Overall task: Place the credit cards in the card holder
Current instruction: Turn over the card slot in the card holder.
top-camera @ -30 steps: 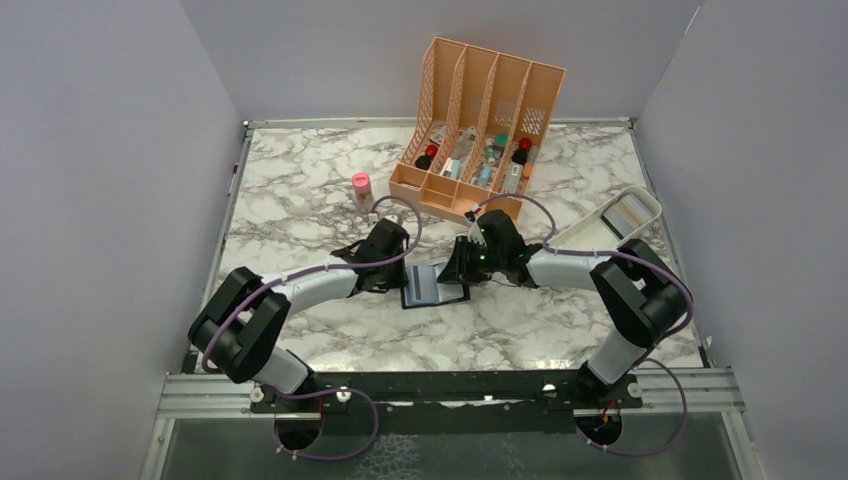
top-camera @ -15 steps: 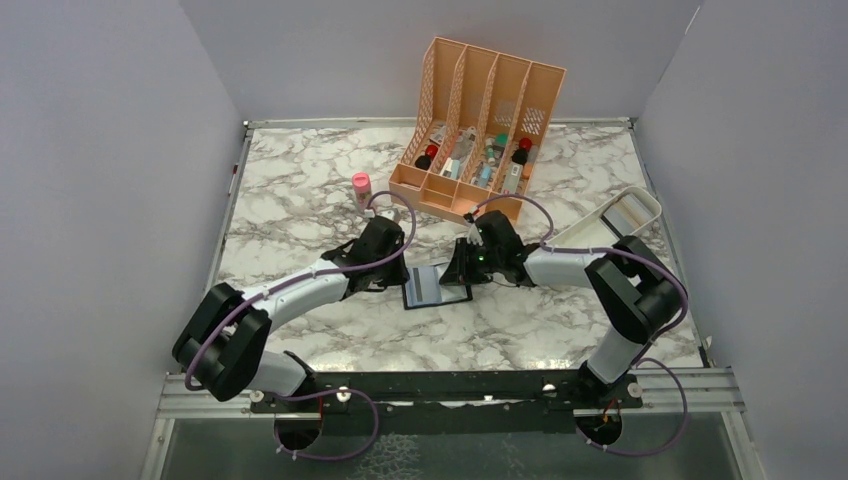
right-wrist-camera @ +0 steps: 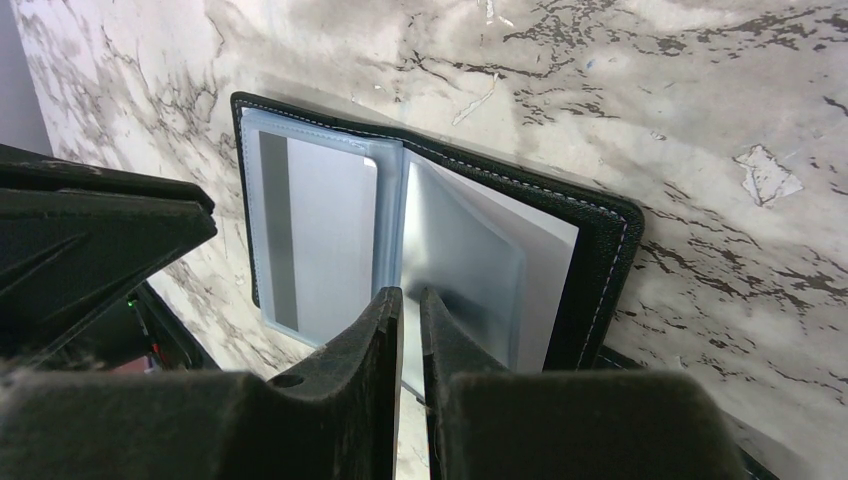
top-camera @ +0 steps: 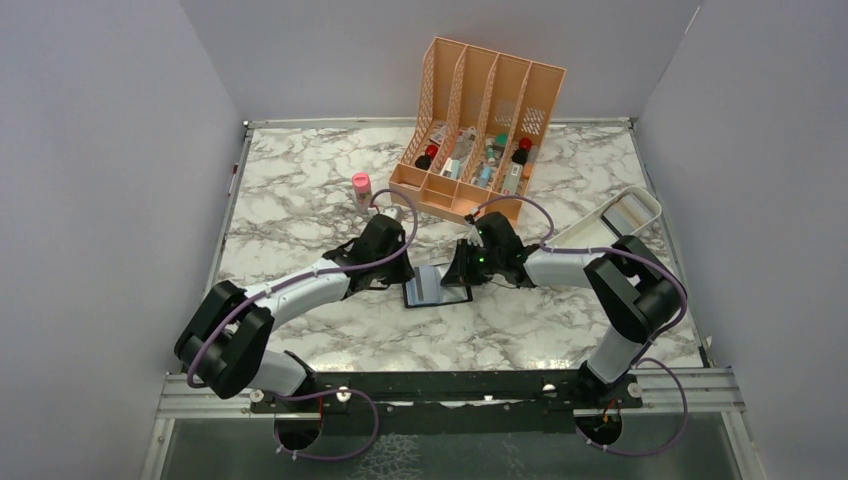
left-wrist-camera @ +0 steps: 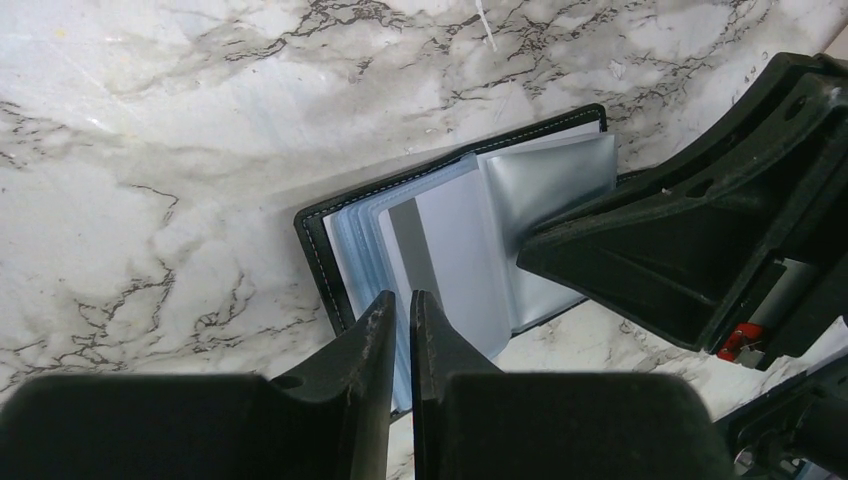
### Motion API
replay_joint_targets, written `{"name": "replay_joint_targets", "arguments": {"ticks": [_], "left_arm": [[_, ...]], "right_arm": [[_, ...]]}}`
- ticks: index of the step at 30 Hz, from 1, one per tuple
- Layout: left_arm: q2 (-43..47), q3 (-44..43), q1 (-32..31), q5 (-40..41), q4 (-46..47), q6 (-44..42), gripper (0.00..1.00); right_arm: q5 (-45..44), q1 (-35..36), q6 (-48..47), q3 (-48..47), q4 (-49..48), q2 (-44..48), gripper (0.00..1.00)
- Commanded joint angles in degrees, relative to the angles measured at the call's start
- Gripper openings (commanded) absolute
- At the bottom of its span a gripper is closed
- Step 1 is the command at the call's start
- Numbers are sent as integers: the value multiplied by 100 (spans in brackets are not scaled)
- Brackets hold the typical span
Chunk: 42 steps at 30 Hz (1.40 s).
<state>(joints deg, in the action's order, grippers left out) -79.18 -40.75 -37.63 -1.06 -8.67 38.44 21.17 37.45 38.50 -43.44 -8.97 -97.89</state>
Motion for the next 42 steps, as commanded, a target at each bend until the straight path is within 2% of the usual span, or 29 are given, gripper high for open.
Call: {"name": "replay_joint_targets", "arguments": {"ticks": [1, 8, 13, 21, 42], "left_arm": [[-180, 51, -17, -91, 216, 11, 13], [-266, 85, -17, 24, 185, 6, 9], [-173, 160, -17, -137, 376, 77, 21], [-163, 277, -17, -308, 651, 188, 25], [-196, 383, -17, -460, 968, 299, 26]], "right_arm": [[-177, 43, -34, 92, -13, -123, 17], [-179, 43, -29, 114, -40, -88, 16], [-172, 43, -27, 140, -74, -114, 16], [-148, 43, -14, 134, -98, -120, 16], [-105, 43, -1, 125, -116, -154, 16]]}}
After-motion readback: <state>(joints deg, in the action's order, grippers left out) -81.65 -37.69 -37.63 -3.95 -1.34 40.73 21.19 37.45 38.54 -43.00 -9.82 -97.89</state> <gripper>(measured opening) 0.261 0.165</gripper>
